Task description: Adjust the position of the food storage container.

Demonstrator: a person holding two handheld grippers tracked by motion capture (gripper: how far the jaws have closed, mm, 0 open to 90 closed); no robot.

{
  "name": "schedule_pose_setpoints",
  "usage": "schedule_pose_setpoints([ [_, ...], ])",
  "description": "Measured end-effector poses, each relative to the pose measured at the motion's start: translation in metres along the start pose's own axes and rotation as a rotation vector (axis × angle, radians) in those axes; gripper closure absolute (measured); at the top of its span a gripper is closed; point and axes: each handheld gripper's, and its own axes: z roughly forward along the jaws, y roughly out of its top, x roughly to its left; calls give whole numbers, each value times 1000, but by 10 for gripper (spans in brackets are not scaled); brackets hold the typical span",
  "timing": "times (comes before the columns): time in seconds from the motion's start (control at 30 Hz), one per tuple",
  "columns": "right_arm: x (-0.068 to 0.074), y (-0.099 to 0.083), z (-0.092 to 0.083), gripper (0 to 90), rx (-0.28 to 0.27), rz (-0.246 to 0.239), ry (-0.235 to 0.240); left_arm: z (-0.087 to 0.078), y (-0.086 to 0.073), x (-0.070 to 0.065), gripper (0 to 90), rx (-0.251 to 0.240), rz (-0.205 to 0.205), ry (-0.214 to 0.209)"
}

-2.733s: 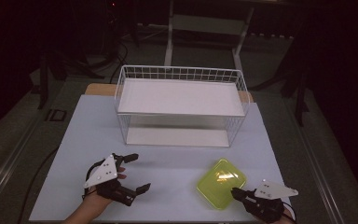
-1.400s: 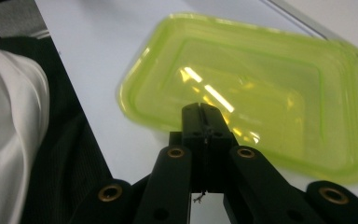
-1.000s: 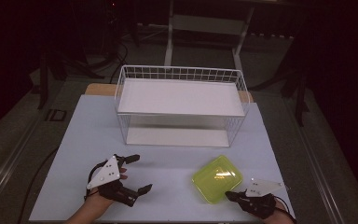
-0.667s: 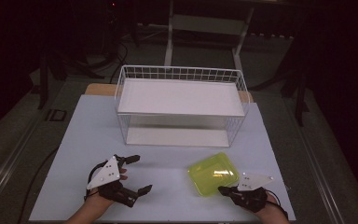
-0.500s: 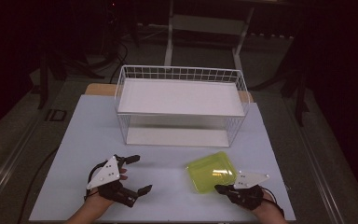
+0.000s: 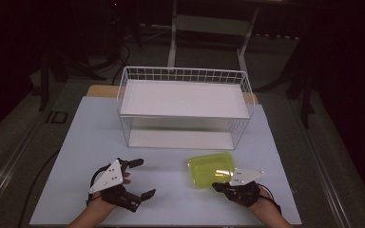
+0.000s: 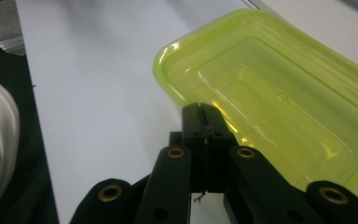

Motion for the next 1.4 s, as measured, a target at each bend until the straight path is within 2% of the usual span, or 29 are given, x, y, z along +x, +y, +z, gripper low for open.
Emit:
schedule_pose_setpoints([
  [0.17,-3,5,4,899,-5,13,2,1,-1,-1,15,9,-1,-12],
  [0.3,-4,7,0,899,-20,5,-16,2,-2,-1,15,9,-1,-12],
  [0.43,-14,6,-13,899,-44,14,-70,1,-2,-1,15,7,1,-10],
  [0.53,-25,0,-25,898,-56,44,-113,1,-1,-1,15,4,-1,-12],
  [0.63,-33,-7,-32,898,-50,54,-154,2,-1,-2,15,6,2,-20],
  [0.67,-33,-7,-32,898,-50,54,-154,2,-1,-2,15,6,2,-20],
  [0.73,-43,-14,-35,898,-41,68,-187,2,-1,-2,15,9,5,-19],
  [0.83,-56,-20,-35,898,-46,115,-214,3,-1,-2,15,9,2,-19],
  [0.93,-62,-22,-32,899,-34,96,-244,3,-1,-2,15,9,0,-24],
  [1.03,-70,-27,-25,898,-39,125,-253,2,-1,-3,15,7,0,-25],
  [1.1,-71,-29,-22,898,-34,120,-267,2,-1,-3,15,4,0,-24],
  [1.4,-67,-27,-18,899,-39,122,-240,3,-1,-4,15,10,3,-27],
])
